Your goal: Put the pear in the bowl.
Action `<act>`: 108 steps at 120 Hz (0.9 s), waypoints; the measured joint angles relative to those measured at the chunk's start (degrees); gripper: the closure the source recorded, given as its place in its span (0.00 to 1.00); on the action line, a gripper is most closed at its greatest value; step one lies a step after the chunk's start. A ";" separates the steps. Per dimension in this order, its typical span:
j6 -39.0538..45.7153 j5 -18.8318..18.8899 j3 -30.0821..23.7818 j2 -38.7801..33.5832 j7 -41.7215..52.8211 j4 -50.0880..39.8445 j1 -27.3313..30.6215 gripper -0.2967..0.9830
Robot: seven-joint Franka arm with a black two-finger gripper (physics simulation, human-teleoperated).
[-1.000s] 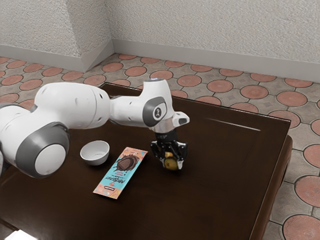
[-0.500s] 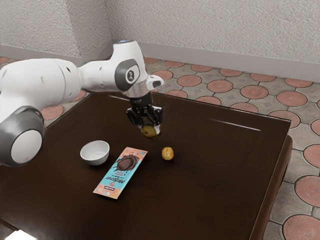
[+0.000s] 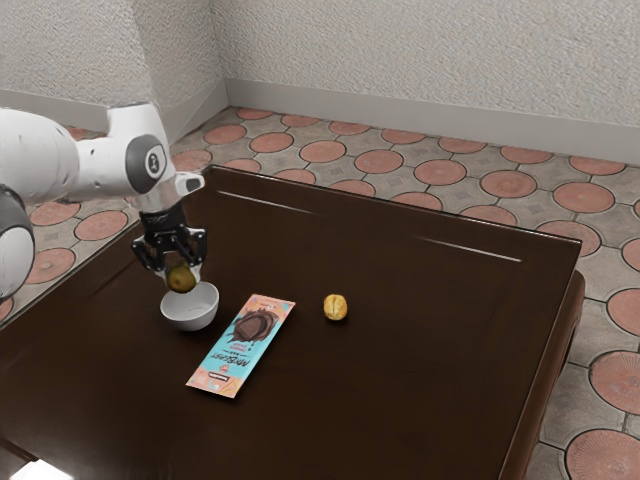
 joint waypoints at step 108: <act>-2.62 12.45 -8.81 -14.29 1.76 11.00 -2.79 0.24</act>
